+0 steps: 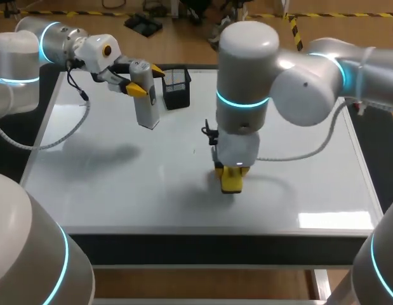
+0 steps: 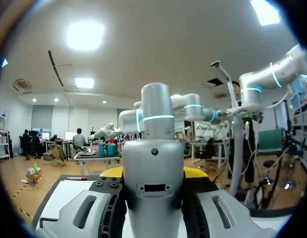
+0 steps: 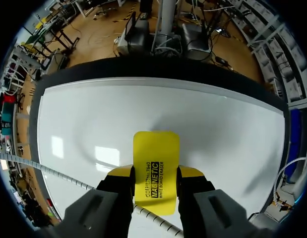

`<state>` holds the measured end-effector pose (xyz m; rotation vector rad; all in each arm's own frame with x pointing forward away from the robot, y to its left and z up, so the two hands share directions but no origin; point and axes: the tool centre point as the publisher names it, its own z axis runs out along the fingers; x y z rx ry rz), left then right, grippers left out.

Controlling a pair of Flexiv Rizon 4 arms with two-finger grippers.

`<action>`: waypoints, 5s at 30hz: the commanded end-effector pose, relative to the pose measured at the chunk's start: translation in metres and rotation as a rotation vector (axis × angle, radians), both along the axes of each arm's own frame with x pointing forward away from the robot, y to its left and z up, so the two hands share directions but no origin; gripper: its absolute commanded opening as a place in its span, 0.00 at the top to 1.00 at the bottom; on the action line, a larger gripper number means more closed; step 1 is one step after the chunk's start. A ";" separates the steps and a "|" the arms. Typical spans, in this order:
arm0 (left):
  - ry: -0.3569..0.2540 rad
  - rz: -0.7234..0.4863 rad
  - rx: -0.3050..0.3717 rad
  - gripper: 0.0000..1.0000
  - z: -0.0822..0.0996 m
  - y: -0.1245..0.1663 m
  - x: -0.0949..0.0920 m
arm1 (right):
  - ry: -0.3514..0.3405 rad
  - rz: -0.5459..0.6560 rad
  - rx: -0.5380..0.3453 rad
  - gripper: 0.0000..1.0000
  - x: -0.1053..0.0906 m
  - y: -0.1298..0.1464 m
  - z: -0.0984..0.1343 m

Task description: Pick up the inspection probe, press it on each red-marked spot on the whiteboard one by one, put down the probe, pick up the eraser, and wipe off all the red marks.

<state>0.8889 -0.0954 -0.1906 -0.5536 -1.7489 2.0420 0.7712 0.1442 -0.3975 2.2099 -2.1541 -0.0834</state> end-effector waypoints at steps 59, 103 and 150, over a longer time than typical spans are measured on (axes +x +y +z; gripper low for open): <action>-0.001 -0.002 0.003 1.00 0.002 0.001 0.000 | 0.003 -0.135 -0.115 1.00 0.013 -0.042 0.007; -0.001 -0.002 0.003 1.00 0.002 0.001 0.000 | -0.061 -0.104 -0.113 1.00 0.171 -0.063 0.016; -0.001 -0.002 0.003 1.00 0.002 0.001 0.000 | -0.021 -0.018 -0.080 1.00 0.292 -0.019 -0.017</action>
